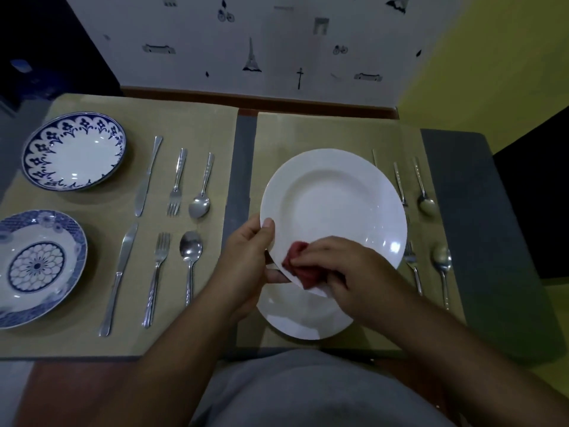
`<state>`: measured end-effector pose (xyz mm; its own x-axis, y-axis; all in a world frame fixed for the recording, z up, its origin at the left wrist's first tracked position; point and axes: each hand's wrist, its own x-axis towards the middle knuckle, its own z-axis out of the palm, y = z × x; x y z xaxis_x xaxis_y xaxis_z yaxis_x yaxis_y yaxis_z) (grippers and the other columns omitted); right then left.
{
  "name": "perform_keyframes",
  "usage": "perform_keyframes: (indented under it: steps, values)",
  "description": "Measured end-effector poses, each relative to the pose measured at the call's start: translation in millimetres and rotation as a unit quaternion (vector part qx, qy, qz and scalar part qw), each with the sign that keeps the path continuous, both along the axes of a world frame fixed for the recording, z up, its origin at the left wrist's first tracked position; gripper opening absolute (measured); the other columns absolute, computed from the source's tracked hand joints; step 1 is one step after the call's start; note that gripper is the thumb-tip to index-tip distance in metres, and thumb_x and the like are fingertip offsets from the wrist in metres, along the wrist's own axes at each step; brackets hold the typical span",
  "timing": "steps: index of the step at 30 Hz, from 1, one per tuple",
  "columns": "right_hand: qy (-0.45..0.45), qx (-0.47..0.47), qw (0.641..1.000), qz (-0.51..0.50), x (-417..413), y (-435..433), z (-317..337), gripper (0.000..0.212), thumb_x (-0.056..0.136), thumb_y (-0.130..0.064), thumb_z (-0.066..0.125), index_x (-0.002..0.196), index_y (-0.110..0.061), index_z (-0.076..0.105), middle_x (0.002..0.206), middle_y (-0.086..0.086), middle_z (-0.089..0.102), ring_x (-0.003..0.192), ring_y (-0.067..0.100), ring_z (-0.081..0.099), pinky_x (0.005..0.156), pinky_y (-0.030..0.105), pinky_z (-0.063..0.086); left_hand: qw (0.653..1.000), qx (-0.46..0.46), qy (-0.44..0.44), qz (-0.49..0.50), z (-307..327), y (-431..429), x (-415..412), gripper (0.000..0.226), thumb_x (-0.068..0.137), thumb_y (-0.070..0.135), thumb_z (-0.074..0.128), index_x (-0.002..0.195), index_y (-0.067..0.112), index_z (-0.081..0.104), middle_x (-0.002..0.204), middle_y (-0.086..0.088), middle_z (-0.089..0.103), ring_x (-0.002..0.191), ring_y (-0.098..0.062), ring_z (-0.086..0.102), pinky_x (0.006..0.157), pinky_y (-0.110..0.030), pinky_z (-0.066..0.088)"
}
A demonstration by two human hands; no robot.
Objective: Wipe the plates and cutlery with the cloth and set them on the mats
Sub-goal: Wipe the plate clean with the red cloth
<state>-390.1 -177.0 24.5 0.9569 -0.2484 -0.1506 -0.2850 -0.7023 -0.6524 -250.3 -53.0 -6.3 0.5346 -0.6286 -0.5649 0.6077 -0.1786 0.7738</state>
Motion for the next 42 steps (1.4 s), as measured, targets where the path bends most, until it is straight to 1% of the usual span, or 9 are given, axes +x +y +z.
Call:
perform_keyframes:
  steps: [2,7,14,20,27,31,34,39,42]
  values:
    - [0.016,-0.004,0.999,0.033,-11,-10,0,0.045,0.084,-0.006,0.063,0.121,-0.033,0.066,0.122,-0.018,0.06,0.114,-0.002,0.05,0.098,0.018,0.043,1.0,0.005,0.011,-0.007,0,1,1,0.029,0.108,0.028,0.043,0.127,0.023,0.065,0.112,-0.01,0.075,0.094,-0.032,0.075,0.067,-0.046,0.062]
    - [0.007,-0.001,1.0,0.018,-22,-18,2,0.027,0.082,-0.039,0.073,0.108,-0.039,0.071,0.117,-0.026,0.061,0.116,-0.003,0.05,0.095,0.018,0.043,0.999,0.008,0.036,0.0,-2,-2,0,0.029,0.108,0.028,0.044,0.127,0.024,0.066,0.113,-0.009,0.075,0.096,-0.031,0.075,0.07,-0.047,0.062]
    - [-0.001,-0.034,0.998,0.054,-22,-21,-1,0.03,0.08,-0.028,0.077,0.11,-0.033,0.072,0.116,-0.02,0.065,0.112,-0.004,0.052,0.095,0.011,0.04,0.999,0.02,0.047,0.01,1,-3,0,0.029,0.107,0.029,0.045,0.128,0.025,0.064,0.115,-0.009,0.074,0.1,-0.033,0.073,0.072,-0.05,0.062]
    - [-0.063,-0.001,0.998,-0.025,10,-6,-7,0.026,0.085,-0.023,0.072,0.111,-0.023,0.07,0.11,-0.01,0.067,0.103,0.003,0.058,0.094,0.018,0.044,0.999,0.013,0.048,-0.001,2,-7,-12,0.028,0.108,0.029,0.043,0.12,0.024,0.067,0.109,-0.013,0.076,0.093,-0.032,0.074,0.08,-0.057,0.061]
    - [0.066,-0.108,0.985,-0.113,2,-31,-17,0.031,0.087,-0.016,0.064,0.111,-0.034,0.061,0.113,-0.009,0.064,0.109,0.017,0.054,0.094,0.041,0.046,0.999,0.005,0.024,0.038,6,-2,5,0.028,0.106,0.028,0.047,0.125,0.024,0.067,0.11,-0.008,0.076,0.094,-0.028,0.076,0.072,-0.05,0.062]
    - [0.037,-0.026,0.998,-0.035,4,0,-6,0.034,0.09,-0.023,0.064,0.123,-0.028,0.062,0.124,-0.008,0.063,0.112,0.011,0.056,0.103,0.032,0.044,1.0,0.014,0.017,0.002,2,-4,-9,0.029,0.107,0.029,0.045,0.122,0.022,0.068,0.105,-0.013,0.076,0.092,-0.032,0.075,0.073,-0.052,0.062]
    - [-0.011,-0.057,0.997,-0.049,34,-11,-4,0.031,0.093,-0.026,0.06,0.123,-0.025,0.064,0.123,-0.004,0.065,0.109,0.014,0.059,0.104,0.027,0.042,0.999,0.021,0.029,-0.02,-4,-1,-15,0.03,0.107,0.03,0.044,0.122,0.023,0.069,0.109,-0.012,0.076,0.095,-0.033,0.073,0.066,-0.042,0.06]
    - [0.023,-0.181,0.971,-0.154,37,-58,-8,0.021,0.086,-0.013,0.055,0.096,-0.029,0.064,0.091,-0.005,0.064,0.079,0.015,0.055,0.068,0.028,0.041,1.0,0.012,0.014,0.012,-7,6,-8,0.029,0.107,0.022,0.044,0.127,0.023,0.066,0.114,-0.008,0.075,0.1,-0.031,0.073,0.069,-0.048,0.062]
    - [0.059,-0.124,0.986,-0.097,12,-23,-7,0.015,0.086,-0.017,0.058,0.092,-0.03,0.064,0.093,-0.008,0.065,0.084,0.014,0.058,0.072,0.025,0.042,1.0,0.024,-0.001,0.007,-7,6,-7,0.029,0.107,0.021,0.044,0.125,0.023,0.067,0.108,-0.01,0.077,0.094,-0.031,0.074,0.07,-0.051,0.063]
